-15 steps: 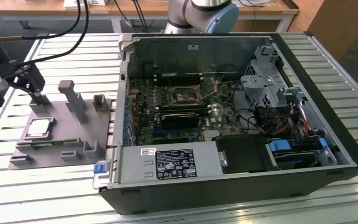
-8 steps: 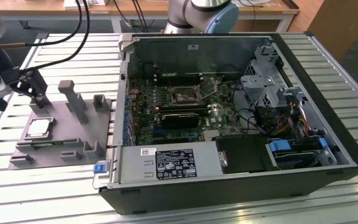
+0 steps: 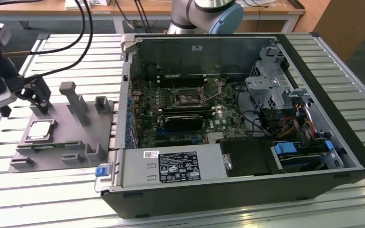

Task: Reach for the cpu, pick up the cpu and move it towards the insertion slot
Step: 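Pick up the cpu and move it towards the insertion slot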

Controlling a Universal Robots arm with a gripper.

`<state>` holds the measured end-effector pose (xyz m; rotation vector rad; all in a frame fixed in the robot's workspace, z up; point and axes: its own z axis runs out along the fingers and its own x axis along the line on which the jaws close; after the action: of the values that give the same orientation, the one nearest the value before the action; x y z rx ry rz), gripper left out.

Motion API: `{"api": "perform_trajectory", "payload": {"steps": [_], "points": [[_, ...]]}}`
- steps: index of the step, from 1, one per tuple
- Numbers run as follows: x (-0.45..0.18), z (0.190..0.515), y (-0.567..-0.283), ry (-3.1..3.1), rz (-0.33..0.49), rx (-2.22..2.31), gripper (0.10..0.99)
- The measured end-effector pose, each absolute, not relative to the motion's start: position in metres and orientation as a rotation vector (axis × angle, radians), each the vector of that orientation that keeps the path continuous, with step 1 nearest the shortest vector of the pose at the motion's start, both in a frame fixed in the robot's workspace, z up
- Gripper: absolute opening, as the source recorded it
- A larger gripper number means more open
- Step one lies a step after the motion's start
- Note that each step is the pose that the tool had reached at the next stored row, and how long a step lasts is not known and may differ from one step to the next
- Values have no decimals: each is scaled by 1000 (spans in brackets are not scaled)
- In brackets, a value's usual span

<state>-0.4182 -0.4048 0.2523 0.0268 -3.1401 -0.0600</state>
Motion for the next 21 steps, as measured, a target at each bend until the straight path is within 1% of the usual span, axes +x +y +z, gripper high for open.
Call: {"api": "perform_trajectory", "payload": {"steps": [21], "points": [[-420,214,-405,-3140,-63,27,839]]}}
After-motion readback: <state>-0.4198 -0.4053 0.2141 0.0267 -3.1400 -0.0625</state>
